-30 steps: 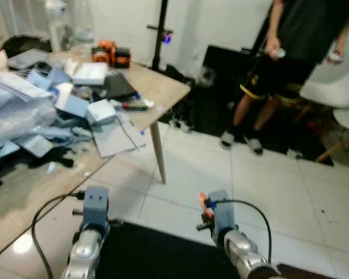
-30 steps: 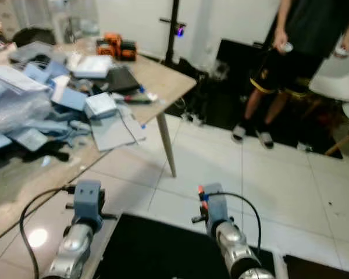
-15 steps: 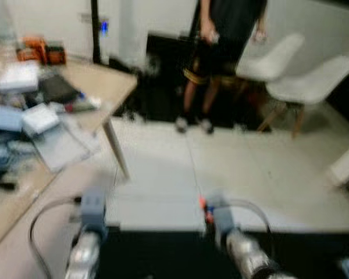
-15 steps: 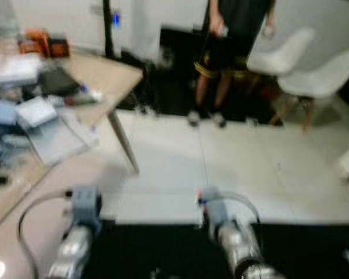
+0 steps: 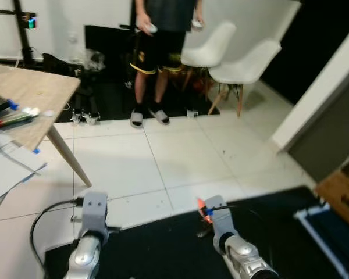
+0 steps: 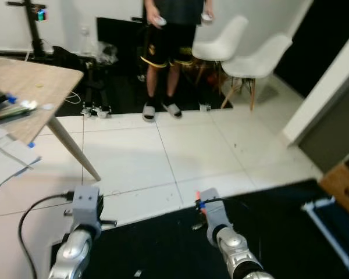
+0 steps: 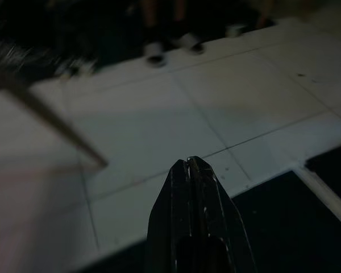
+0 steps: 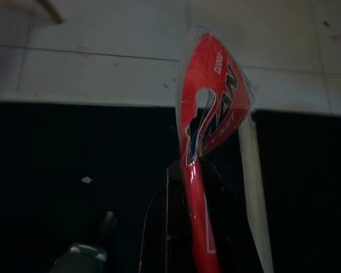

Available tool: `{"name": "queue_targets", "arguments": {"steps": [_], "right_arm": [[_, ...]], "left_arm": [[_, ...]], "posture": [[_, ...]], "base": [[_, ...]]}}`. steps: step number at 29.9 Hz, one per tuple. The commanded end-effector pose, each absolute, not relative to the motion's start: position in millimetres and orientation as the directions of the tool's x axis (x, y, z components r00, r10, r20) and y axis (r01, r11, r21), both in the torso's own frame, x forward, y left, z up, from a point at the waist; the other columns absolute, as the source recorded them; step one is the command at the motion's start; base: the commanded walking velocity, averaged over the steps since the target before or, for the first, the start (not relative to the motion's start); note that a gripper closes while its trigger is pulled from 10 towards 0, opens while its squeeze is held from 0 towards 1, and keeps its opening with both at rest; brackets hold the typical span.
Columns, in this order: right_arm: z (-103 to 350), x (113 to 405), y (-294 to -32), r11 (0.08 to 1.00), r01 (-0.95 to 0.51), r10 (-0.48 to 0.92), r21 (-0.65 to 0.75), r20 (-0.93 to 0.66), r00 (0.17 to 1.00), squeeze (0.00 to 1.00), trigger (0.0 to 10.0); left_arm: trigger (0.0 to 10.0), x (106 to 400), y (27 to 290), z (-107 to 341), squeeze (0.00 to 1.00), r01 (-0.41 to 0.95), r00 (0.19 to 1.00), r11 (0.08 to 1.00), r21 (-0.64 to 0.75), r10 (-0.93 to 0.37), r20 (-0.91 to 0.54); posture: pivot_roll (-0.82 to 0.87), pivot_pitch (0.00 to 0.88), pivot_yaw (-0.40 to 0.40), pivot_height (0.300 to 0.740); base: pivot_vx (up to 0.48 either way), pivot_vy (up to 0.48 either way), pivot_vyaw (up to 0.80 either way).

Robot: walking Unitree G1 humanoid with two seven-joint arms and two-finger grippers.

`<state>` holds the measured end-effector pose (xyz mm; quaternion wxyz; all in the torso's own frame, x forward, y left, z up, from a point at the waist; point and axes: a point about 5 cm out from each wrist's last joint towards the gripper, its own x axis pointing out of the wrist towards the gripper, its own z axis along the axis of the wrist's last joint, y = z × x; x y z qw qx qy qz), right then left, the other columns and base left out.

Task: Picking trash to rubbish bin

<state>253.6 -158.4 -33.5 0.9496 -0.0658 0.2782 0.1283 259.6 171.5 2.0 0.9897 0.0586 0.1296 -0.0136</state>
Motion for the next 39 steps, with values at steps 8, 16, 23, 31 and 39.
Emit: {"name": "queue_targets", "arguments": {"steps": [8, 16, 23, 31, 39], "right_arm": [[-43, 239, -162, 0.986, -0.166, 0.133, -0.012, -0.544, 0.828, 0.0, 10.0], [-42, 241, -165, 0.991, -0.135, 0.117, 0.006, -0.537, 0.835, 0.0, 10.0], [-36, 249, -153, 0.983, -0.183, 0.164, 0.015, -0.519, 0.839, 0.0, 10.0], [-34, 251, -152, 0.978, -0.207, 0.183, 0.011, -0.516, 0.837, 0.0, 10.0], [-34, 252, -154, 0.977, -0.214, 0.188, 0.009, -0.518, 0.835, 0.0, 10.0]], "left_arm": [[10.0, 268, 178, 8, 0.0, 0.134, 0.955, 0.978, 0.158, -0.085, -0.283], [10.0, 262, 172, 4, 0.0, 0.142, 0.95, 0.98, 0.14, -0.095, -0.297], [10.0, 257, 174, 2, 0.0, 0.063, 0.956, 0.995, 0.082, -0.036, -0.29], [10.0, 252, 175, 0, 0.0, 0.013, 0.957, 1.0, 0.016, -0.008, -0.291], [10.0, 251, 177, -2, 0.0, -0.006, 0.954, 0.999, 0.035, 0.017, -0.3]], "posture": [[0.07, 0.012, 0.021, 0.74], [0.1, 0.021, 0.004, 0.74], [0.09, 0.023, -0.031, 0.74], [0.08, 0.024, -0.055, 0.74], [0.06, 0.026, -0.08, 0.74]], "base": [[0.0, 0.0, -0.8], [0.0, 0.0, -0.8], [0.0, 0.0, -0.8], [0.0, 0.0, -0.8], [0.0, 0.0, -0.8]]}}
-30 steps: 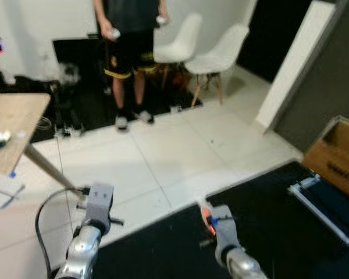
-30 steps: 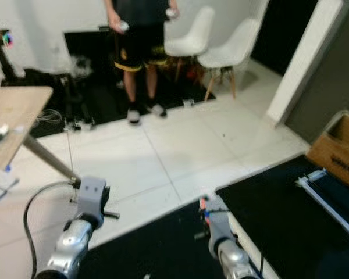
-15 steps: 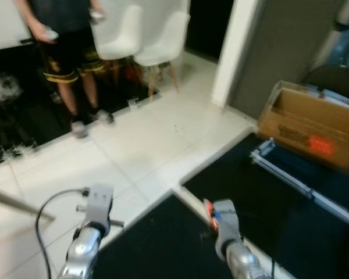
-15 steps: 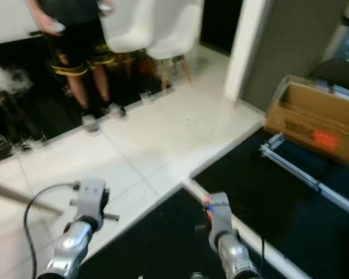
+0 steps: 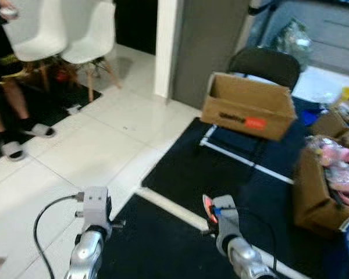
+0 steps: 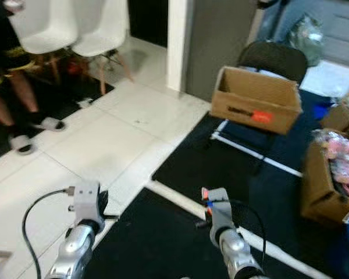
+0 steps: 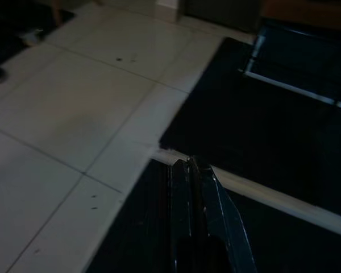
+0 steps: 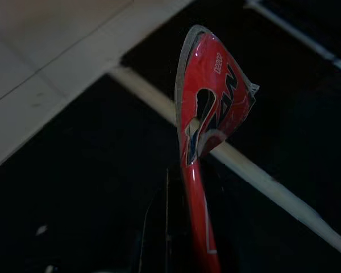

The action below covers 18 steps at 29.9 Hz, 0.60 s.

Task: Picking trash to rubbish bin

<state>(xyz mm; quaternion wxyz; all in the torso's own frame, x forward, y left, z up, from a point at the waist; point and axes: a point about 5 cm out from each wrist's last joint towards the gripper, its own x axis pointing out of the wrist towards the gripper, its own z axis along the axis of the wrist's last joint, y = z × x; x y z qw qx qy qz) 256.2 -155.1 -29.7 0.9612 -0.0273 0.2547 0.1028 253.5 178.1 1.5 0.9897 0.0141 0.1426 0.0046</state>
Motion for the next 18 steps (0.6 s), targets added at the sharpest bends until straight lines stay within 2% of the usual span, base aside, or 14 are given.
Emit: {"name": "queue_targets", "arguments": {"steps": [1, 18], "right_arm": [[-33.9, 251.8, -154.1, 0.977, -0.215, 0.189, 0.009, -0.518, 0.834, 0.0, 10.0], [-33.7, 252.2, -159.5, 0.975, -0.221, 0.186, -0.003, -0.53, 0.827, 0.0, 10.0]], "left_arm": [[10.0, 250.5, 177.7, -2.1, 0.0, -0.01, 0.954, 0.999, 0.033, 0.019, -0.3], [10.0, 244.5, 177.7, -7.3, 0.0, -0.051, 0.943, 0.999, 0.013, 0.052, -0.329]], "posture": [[0.06, 0.026, -0.08, 0.74], [0.04, 0.027, -0.129, 0.74]], "base": [[0.0, 0.0, -0.8], [0.0, 0.0, -0.8]]}}
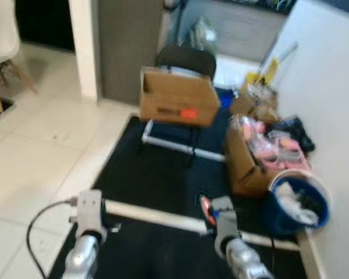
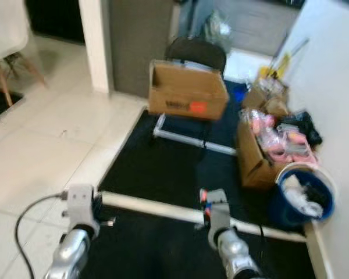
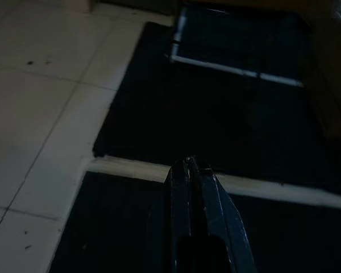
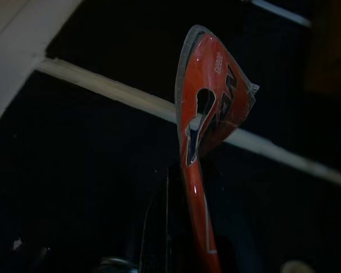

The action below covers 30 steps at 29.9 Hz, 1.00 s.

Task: Picking trash to rubbish bin

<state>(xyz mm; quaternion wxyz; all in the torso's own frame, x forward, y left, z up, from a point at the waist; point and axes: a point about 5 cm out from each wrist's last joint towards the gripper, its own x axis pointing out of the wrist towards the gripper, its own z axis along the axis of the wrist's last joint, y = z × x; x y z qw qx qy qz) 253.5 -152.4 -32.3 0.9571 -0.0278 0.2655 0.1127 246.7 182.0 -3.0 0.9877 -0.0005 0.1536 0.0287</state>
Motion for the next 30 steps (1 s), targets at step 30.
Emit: {"name": "queue_targets", "arguments": {"steps": [30], "right_arm": [[-17, 273, -140, 0.962, -0.264, 0.262, 0.064, -0.468, 0.844, 0.0, 10.0]], "left_arm": [[10.0, 258, 176, 12, 0.0, -0.059, 0.966, 0.998, -0.005, 0.055, -0.252]], "posture": [[0.08, 0.003, -0.123, 0.74]], "base": [[0.135, 0.0, -0.42]]}}
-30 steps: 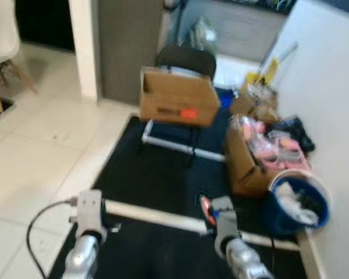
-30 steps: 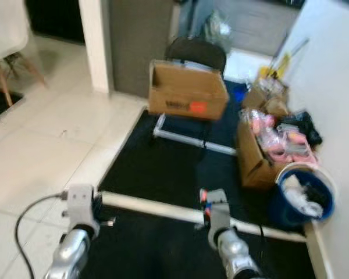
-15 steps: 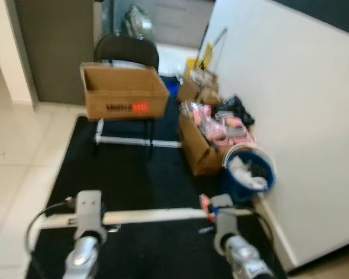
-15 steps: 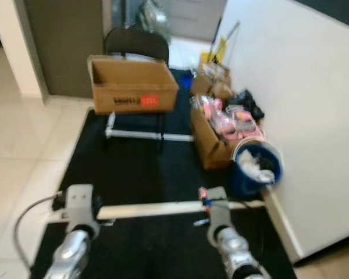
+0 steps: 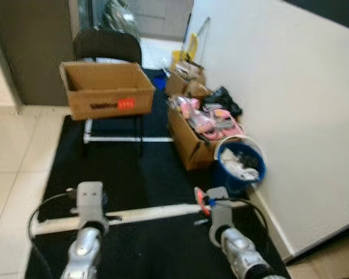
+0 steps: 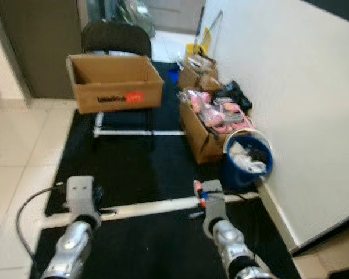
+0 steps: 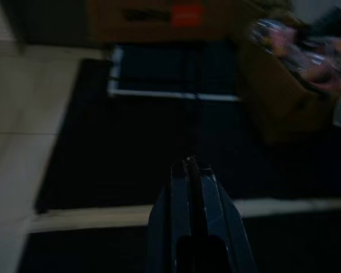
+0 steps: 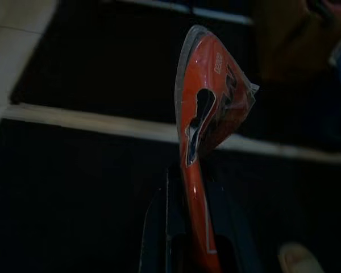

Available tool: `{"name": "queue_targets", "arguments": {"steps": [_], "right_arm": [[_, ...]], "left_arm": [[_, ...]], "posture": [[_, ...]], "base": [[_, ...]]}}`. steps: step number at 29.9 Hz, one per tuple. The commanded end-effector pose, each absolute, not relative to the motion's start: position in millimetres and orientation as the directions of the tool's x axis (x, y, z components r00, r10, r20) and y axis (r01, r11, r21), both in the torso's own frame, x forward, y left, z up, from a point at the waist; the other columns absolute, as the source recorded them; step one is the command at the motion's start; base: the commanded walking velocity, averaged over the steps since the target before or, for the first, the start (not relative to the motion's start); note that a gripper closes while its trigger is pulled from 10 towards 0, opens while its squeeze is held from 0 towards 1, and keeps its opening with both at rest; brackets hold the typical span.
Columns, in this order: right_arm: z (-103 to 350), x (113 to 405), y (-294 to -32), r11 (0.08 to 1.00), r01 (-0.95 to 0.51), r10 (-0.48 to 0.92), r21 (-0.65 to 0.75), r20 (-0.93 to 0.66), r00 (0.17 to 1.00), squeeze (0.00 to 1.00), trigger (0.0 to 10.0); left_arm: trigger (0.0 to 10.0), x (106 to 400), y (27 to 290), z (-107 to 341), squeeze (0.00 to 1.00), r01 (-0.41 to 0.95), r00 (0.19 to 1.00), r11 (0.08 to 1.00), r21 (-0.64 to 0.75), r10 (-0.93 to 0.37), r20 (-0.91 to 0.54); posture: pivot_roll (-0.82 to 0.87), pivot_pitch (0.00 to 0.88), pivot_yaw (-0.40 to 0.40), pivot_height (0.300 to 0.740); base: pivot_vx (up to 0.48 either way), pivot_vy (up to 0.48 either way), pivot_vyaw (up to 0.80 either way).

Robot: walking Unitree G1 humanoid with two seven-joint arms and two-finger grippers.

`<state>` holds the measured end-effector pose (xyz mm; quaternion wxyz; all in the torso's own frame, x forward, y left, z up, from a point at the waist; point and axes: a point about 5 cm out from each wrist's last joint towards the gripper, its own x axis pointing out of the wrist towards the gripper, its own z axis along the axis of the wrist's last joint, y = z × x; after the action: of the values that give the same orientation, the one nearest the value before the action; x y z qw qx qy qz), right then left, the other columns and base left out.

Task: Picking trash to rubbish bin

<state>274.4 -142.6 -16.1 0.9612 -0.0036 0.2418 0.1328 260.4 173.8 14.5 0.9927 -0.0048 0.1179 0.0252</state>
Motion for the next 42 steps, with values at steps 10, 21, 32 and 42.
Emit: {"name": "queue_targets", "arguments": {"steps": [10, 21, 32, 42], "right_arm": [[-19, 271, -136, 0.961, -0.265, 0.271, 0.08, -0.468, 0.841, 0.0, 10.0], [-23, 267, -136, 0.97, -0.217, 0.243, 0.109, -0.48, 0.843, 0.0, 10.0], [-28, 261, -140, 0.971, -0.211, 0.24, 0.115, -0.496, 0.835, 0.0, 10.0], [-18, 270, -136, 0.965, -0.234, 0.261, 0.114, -0.45, 0.854, 0.0, 10.0]], "left_arm": [[10.0, 258, 183, 16, 0.0, -0.051, 0.967, 0.999, 0.01, 0.052, -0.248], [10.0, 263, 182, 21, 0.0, 0.02, 0.964, 0.999, 0.033, -0.011, -0.267], [10.0, 263, 171, 20, 0.0, 0.057, 0.958, 0.998, 0.02, -0.049, -0.283], [10.0, 264, 170, 24, 0.0, 0.056, 0.959, 0.998, 0.009, -0.051, -0.279]], "posture": [[0.11, 0.015, -0.087, 0.74], [0.13, 0.039, -0.011, 0.74], [0.13, 0.077, 0.0, 0.74], [0.11, 0.116, -0.013, 0.74]], "base": [[0.415, 0.0, 0.0], [0.404, 0.0, 0.0], [0.388, 0.0, 0.0], [0.373, 0.0, 0.0]]}}
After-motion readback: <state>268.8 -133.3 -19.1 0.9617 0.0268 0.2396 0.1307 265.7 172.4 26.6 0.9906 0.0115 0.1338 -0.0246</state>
